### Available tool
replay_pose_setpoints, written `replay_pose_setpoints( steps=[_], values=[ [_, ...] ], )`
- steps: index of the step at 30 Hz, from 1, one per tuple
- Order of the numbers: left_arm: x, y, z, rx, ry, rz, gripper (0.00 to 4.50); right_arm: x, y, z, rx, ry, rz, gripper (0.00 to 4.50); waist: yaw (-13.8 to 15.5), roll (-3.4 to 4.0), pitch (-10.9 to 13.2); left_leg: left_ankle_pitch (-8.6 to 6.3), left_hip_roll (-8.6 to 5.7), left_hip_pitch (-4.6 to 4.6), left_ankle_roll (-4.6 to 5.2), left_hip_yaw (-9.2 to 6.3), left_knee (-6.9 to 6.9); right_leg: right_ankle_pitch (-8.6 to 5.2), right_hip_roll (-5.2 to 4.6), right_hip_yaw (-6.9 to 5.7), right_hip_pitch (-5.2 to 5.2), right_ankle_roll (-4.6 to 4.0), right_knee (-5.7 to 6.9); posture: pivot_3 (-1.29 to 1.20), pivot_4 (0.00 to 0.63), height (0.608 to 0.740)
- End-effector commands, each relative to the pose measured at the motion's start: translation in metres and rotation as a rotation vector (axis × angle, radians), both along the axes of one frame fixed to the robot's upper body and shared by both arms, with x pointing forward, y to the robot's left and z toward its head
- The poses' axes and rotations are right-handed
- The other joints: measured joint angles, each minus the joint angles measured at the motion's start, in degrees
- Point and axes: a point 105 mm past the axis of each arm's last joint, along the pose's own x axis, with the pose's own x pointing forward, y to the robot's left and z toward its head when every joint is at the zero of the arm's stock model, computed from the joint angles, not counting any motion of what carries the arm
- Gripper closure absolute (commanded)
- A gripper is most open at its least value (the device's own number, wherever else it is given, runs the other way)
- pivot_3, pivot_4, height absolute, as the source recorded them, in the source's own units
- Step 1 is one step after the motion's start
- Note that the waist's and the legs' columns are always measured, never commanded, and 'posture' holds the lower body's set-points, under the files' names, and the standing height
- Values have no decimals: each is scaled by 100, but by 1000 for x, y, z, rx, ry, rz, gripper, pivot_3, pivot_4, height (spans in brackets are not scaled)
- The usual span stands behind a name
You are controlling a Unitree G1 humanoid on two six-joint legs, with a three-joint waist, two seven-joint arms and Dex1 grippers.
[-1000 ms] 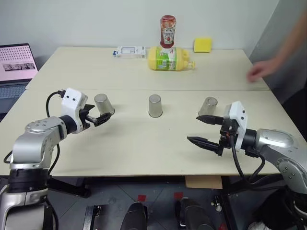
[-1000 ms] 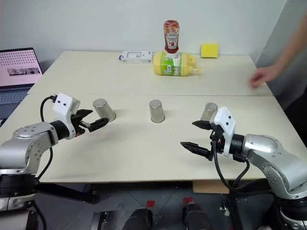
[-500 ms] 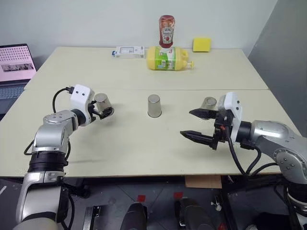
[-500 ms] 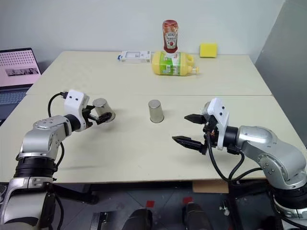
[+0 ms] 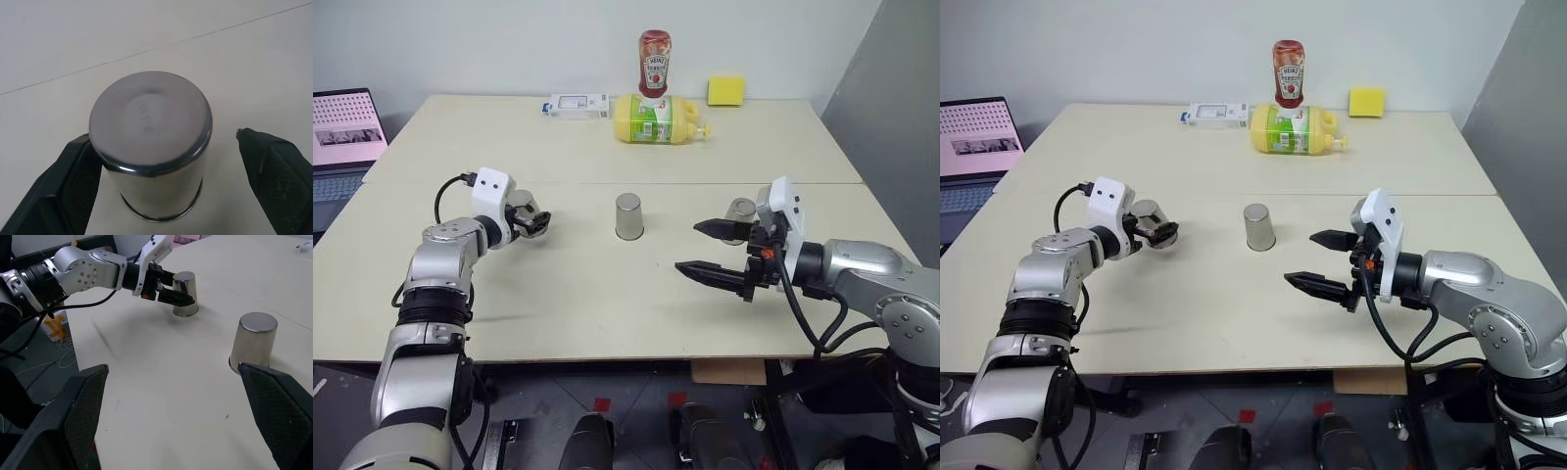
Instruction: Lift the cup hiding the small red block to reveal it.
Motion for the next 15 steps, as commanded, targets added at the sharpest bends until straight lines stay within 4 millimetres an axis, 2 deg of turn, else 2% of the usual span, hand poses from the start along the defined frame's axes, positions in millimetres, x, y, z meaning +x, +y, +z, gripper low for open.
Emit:
replay_pose_setpoints(
  steps=[1, 2, 3, 4, 9, 11, 13, 15],
  values=[
    [9, -4, 18, -15, -66, -12, 70, -3, 0, 14, 22, -49, 8, 0, 1, 0, 0, 0, 0, 0, 0, 0, 0, 0, 0, 0, 0, 0, 0, 0, 150, 740],
    [11, -2, 18, -7, -70, -1, 70, -3, 0, 13, 21, -49, 7, 0, 0, 0, 0, 0, 0, -1, 0, 0, 1, 0, 0, -1, 0, 0, 0, 0, 150, 740],
    [12, -1, 18, -8, -72, 3, 446, -3, 0, 13, 20, -48, 7, 0, 0, 0, 0, 0, 0, -1, 0, 0, 1, 0, 0, 0, 0, 0, 0, 0, 150, 740],
    [13, -1, 17, -4, -73, 5, 562, -3, 0, 12, 20, -47, 5, 0, -1, 0, 0, 0, -1, -1, 0, 1, 0, 0, 0, 0, 0, 0, -1, 0, 150, 740],
    [14, -1, 18, -21, -79, -5, 1698, -4, 1, 12, 19, -45, 1, 0, -2, 0, 0, 0, 0, -4, 0, -2, -1, 0, 0, -2, -2, 0, -1, 0, 150, 740],
    [13, -1, 21, -31, -86, -11, 1795, -4, 1, 12, 19, -44, -2, 0, -2, 0, 0, 0, 0, -4, 0, -2, 0, 0, 0, -1, -1, 0, -1, 0, 150, 740],
    [9, -1, 38, -42, -129, -25, 1795, -4, 0, 13, 20, -44, -8, 0, -3, 0, 0, 0, -1, -5, 0, -2, 0, 0, 0, -2, -1, 0, -1, 0, 150, 740],
    [3, 9, 59, -25, -183, -3, 1795, -3, -1, 13, 22, -44, -15, 0, -7, 0, 0, 0, 1, -8, 0, -4, 0, 0, 0, -3, -4, 0, 0, 0, 150, 740]
  ],
)
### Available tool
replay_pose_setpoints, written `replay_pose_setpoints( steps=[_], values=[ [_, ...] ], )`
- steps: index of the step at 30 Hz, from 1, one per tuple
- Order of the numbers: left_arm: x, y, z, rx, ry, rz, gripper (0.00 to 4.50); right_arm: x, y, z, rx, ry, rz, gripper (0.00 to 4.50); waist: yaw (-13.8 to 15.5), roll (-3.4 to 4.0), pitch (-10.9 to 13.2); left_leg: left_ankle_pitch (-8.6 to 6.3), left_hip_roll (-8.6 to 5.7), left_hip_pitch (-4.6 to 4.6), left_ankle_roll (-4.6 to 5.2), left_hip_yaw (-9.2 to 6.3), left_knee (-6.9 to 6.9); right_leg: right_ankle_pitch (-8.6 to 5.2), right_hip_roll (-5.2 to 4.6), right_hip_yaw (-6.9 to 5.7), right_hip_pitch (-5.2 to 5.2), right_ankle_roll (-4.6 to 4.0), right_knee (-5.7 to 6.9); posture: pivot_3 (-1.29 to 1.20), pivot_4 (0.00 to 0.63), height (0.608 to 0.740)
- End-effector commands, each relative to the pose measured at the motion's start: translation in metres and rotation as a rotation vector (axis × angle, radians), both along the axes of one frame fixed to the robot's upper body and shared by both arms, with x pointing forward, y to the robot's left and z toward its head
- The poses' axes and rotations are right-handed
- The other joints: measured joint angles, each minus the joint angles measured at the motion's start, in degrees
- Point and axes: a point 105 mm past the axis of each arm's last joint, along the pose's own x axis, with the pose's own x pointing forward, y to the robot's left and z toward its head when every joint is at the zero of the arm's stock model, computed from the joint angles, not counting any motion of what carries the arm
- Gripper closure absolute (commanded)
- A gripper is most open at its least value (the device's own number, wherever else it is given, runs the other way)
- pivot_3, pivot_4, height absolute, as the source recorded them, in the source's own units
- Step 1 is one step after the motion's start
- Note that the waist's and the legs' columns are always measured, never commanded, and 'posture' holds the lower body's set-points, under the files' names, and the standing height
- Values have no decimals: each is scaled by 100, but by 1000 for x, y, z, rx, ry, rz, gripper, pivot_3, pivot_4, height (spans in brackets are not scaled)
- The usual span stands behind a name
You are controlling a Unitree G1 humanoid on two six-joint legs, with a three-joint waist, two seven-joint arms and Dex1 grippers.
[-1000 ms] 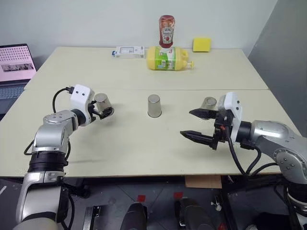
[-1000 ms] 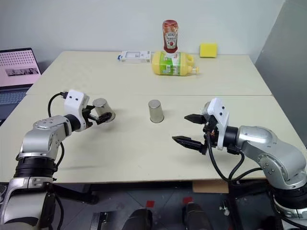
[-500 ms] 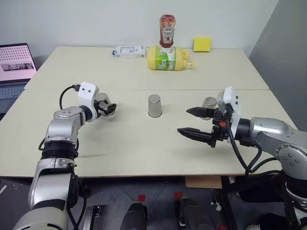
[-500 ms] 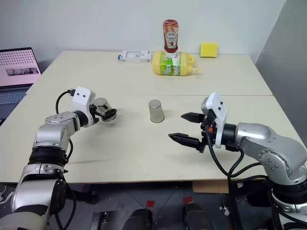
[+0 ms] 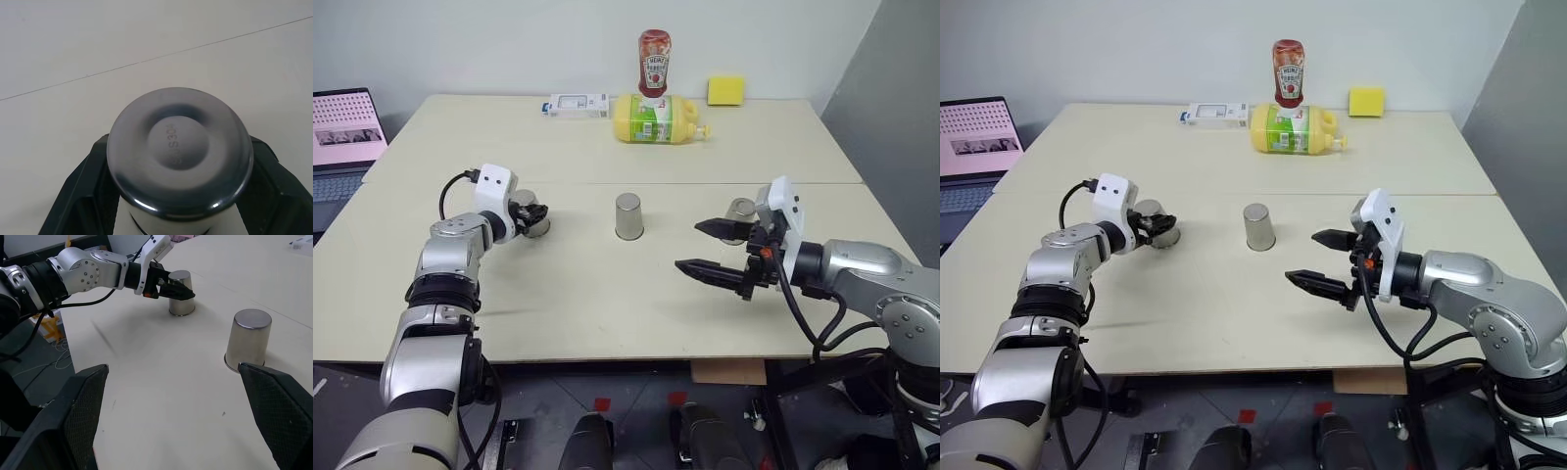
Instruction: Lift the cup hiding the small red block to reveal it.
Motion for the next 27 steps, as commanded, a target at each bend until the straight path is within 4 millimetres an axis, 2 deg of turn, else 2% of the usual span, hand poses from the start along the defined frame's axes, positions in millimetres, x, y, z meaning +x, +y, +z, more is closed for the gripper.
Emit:
replay_pose_setpoints(
  steps=[1, 3, 5, 11, 15, 20, 22, 24, 27],
  values=[
    [-9, 16, 59, 19, -168, 30, 1795, -4, -2, 13, 19, -52, -3, 0, -11, 0, 0, 0, 1, -1, 0, -1, 0, 0, 0, 0, -1, 0, 0, 0, 150, 740],
    [-15, 33, 70, 39, -199, 96, 1795, -4, -3, 13, 19, -50, -7, 0, -17, 0, 0, 0, 2, -1, 0, -1, -2, 0, 0, 0, -3, 0, 0, 0, 150, 740],
    [-19, 47, 73, 65, -208, 154, 1795, -3, -3, 13, 21, -49, -9, 0, -20, 0, 0, 0, 2, 2, 0, -2, -3, 0, 1, -1, -3, 0, 0, 0, 150, 740],
    [-18, 76, 45, 45, -142, 288, 1795, 0, 0, 15, 25, -54, 9, 0, 13, 0, 0, 0, -1, 7, 0, -2, 2, 1, 0, -1, 4, 2, 1, 0, 150, 740],
    [-17, 86, 25, 28, -88, 331, 1795, 0, 2, 15, 23, -55, 18, 0, 11, -2, -1, 0, -1, 0, 0, -2, 8, 2, 0, -3, 2, 4, 0, 0, 150, 740],
    [-17, 93, 13, 9, -61, 358, 1795, -1, 3, 15, 22, -54, 18, 0, 16, -2, -1, 0, -1, -8, 0, -7, 4, 3, -1, -8, -3, 3, -2, 0, 150, 740],
    [-17, 94, 13, 0, -61, 359, 1092, -1, 3, 15, 21, -54, 14, 0, 12, -2, -1, 0, -2, -8, 0, -6, 4, 2, -2, -7, -2, 3, -2, 0, 150, 740],
    [-17, 95, 17, -23, -69, 366, 836, -2, 2, 15, 21, -54, 9, 0, 7, -2, -1, 0, -2, -7, 0, -6, 4, 3, -3, -7, -2, 3, -2, 0, 150, 740],
    [-17, 97, 26, -47, -85, 371, 128, -1, 1, 16, 20, -57, 1, 0, 5, -2, -1, 0, -1, -6, 0, -6, 4, 2, -2, -8, -3, 3, 0, 0, 150, 740]
  ],
)
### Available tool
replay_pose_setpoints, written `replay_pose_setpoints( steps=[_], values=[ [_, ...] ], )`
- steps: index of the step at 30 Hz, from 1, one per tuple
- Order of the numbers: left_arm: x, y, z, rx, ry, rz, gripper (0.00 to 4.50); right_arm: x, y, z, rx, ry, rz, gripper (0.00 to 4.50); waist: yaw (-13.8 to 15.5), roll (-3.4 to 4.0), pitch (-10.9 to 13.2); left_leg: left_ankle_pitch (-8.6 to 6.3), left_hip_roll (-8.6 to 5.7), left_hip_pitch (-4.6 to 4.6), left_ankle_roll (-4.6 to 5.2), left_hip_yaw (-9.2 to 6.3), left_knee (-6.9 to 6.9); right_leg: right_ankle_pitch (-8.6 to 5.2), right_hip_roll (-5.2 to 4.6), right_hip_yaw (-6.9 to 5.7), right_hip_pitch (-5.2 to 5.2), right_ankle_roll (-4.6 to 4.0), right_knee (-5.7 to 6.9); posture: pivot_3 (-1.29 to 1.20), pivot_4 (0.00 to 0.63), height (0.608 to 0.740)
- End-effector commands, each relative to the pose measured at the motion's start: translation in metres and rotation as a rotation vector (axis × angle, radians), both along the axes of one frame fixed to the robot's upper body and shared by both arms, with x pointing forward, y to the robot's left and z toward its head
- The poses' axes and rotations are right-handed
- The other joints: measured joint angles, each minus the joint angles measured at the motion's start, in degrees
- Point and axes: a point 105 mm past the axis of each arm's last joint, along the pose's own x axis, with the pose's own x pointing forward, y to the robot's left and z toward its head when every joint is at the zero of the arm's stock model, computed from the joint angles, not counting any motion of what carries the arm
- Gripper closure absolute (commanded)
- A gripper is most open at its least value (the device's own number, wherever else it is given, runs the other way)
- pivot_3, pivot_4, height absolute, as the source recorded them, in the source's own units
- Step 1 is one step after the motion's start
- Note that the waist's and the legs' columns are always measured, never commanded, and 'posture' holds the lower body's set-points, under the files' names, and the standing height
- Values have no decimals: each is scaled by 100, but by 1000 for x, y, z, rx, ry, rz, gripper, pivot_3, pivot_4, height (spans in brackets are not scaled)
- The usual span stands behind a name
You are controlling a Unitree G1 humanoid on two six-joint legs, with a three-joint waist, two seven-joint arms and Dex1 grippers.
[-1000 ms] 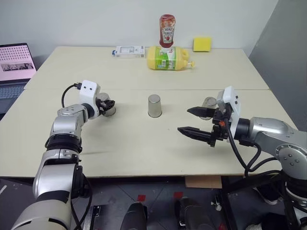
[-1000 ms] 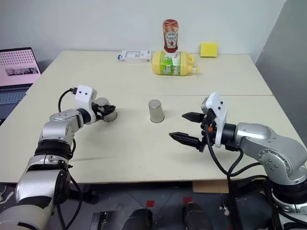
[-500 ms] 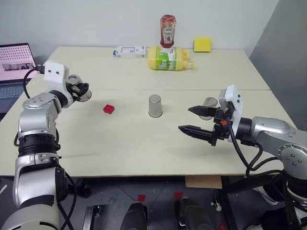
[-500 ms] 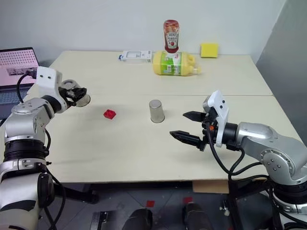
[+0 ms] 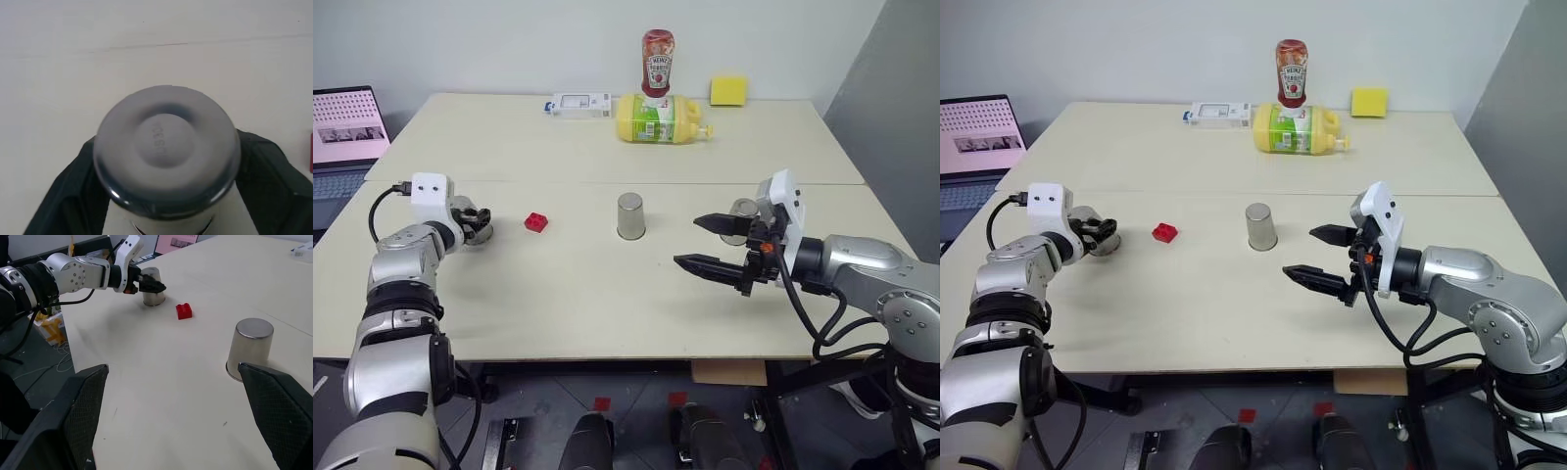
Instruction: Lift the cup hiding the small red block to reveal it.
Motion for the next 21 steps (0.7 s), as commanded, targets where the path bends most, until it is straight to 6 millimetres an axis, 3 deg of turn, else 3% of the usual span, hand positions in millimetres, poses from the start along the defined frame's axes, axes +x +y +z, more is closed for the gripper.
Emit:
replay_pose_setpoints(
  steps=[1, 9, 14, 17, 21],
  values=[
    [3, 6, 36, -16, -101, 13, 34, -3, -1, 10, 6, -48, -2, 0, -1, 0, 0, 0, 0, 0, 0, -2, 0, 0, 0, -1, 0, 0, 0, 0, 150, 740],
    [-1, -8, 95, 64, -251, -66, 34, 0, -2, 12, 24, -74, -27, 0, -2, 0, 0, 0, 0, -3, 0, -3, 0, 0, 0, -2, 0, 0, -1, 0, 150, 740],
    [-25, -33, 128, 230, -310, -266, 34, 6, -9, 21, 65, -170, -81, 0, -19, 0, 0, 0, 0, 0, -1, 0, -3, 0, 0, 2, 0, 0, -2, 0, 150, 740],
    [-44, -49, 127, 328, -290, -406, 34, 7, -17, 20, 69, -205, -98, 0, -32, 1, 0, 0, 1, 6, -1, 6, -8, -1, -2, 7, -1, -1, -2, 0, 150, 740],
    [-70, -53, 112, 294, -175, -558, 34, -1, -32, 5, -3, -183, -85, 0, -15, 1, 0, 0, 3, 8, -1, 6, -8, -2, -1, 5, 0, -2, -1, 0, 150, 740]
  ],
)
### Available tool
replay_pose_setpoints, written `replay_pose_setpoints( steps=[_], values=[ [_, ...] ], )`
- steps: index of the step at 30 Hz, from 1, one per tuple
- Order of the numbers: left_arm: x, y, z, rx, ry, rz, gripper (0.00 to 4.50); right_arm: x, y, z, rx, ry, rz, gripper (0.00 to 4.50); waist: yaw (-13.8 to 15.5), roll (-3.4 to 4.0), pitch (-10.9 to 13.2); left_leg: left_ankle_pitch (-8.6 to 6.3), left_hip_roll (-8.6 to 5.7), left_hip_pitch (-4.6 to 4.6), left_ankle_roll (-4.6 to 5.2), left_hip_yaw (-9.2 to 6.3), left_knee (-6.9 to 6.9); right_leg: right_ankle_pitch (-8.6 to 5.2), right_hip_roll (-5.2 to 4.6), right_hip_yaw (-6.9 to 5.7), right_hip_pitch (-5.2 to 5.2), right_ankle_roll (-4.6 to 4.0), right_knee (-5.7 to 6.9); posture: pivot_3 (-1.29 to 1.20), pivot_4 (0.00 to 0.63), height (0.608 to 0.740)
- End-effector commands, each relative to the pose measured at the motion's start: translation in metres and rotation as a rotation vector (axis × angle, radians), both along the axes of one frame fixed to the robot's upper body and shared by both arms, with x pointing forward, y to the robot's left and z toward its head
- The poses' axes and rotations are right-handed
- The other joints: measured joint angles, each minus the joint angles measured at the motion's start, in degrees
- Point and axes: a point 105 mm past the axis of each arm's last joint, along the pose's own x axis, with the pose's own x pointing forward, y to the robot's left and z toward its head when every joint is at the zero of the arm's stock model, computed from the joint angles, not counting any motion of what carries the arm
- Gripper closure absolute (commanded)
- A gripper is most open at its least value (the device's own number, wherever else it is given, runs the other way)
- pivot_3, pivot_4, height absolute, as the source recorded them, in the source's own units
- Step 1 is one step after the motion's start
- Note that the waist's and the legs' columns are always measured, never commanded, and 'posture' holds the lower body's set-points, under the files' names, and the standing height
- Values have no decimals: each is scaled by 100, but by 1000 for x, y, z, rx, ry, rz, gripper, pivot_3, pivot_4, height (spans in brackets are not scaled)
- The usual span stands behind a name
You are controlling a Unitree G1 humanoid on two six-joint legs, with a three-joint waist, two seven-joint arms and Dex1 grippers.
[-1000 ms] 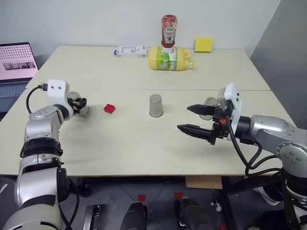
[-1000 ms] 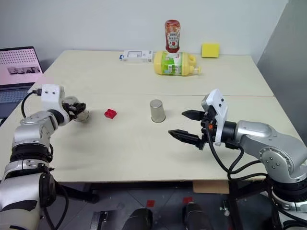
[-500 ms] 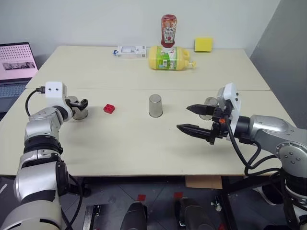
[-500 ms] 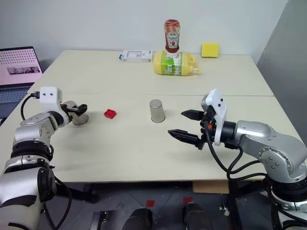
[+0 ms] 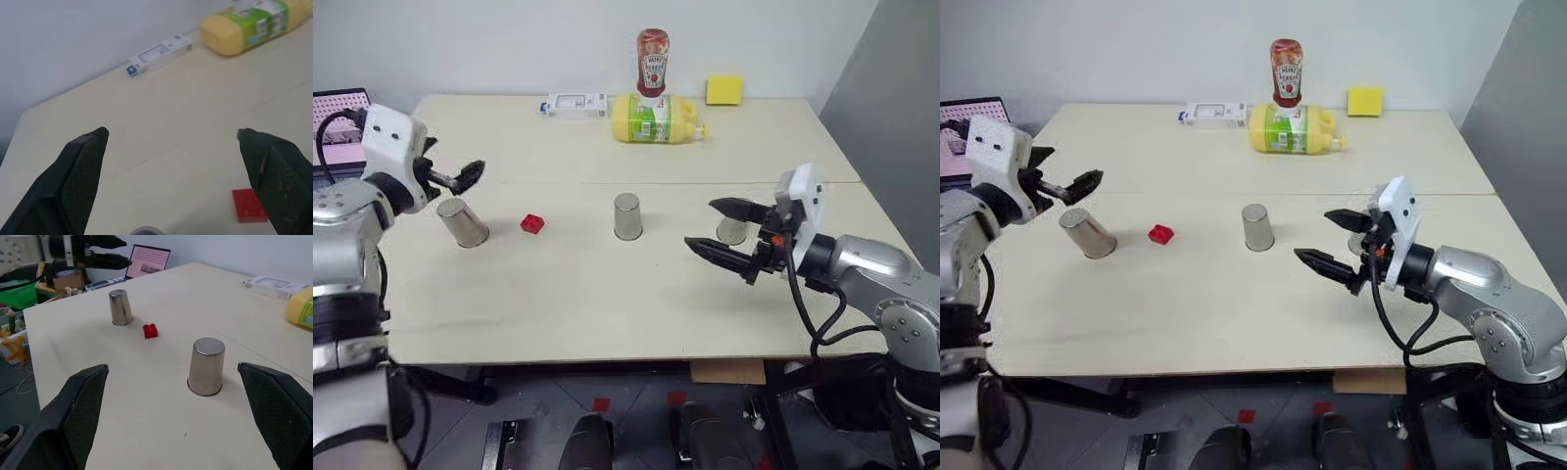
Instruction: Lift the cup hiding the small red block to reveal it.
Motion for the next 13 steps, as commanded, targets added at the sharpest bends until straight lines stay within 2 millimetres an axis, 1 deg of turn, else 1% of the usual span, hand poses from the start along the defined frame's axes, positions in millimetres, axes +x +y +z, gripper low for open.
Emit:
replay_pose_setpoints(
  steps=[1, 3, 7, 9, 13],
  values=[
    [-28, -6, 4, 28, 78, -136, 34, -11, -18, -4, -77, -29, 10, 0, -2, 0, 0, 0, 0, 2, 0, 0, 0, -1, 0, 0, 3, 0, 0, 0, 150, 740],
    [-37, -6, -4, 42, 146, -172, 34, -16, -24, -8, -101, -8, 16, 0, 0, 0, 0, 0, -1, 2, 0, 5, 2, -1, 0, 2, 2, 0, -1, 0, 150, 740],
    [-72, -13, -32, 48, 320, -297, 34, -23, -41, -18, -166, 46, -6, 0, -2, 1, 0, 0, 1, 9, 1, 11, 2, -3, 0, 7, 4, -3, -1, 0, 150, 740],
    [-77, -10, -37, 54, 341, -287, 34, -21, -44, -19, -163, 39, -33, 0, 0, 1, 1, -1, 6, 11, 1, 18, -3, -5, -1, 10, 2, -6, -5, 0, 150, 740],
    [-83, -7, -46, 50, 368, -282, 34, -21, -45, -22, -153, 47, -37, 0, 1, 2, 1, -1, 9, 20, 1, 15, -3, -16, 2, 6, 4, -23, 1, 0, 150, 740]
  ],
)
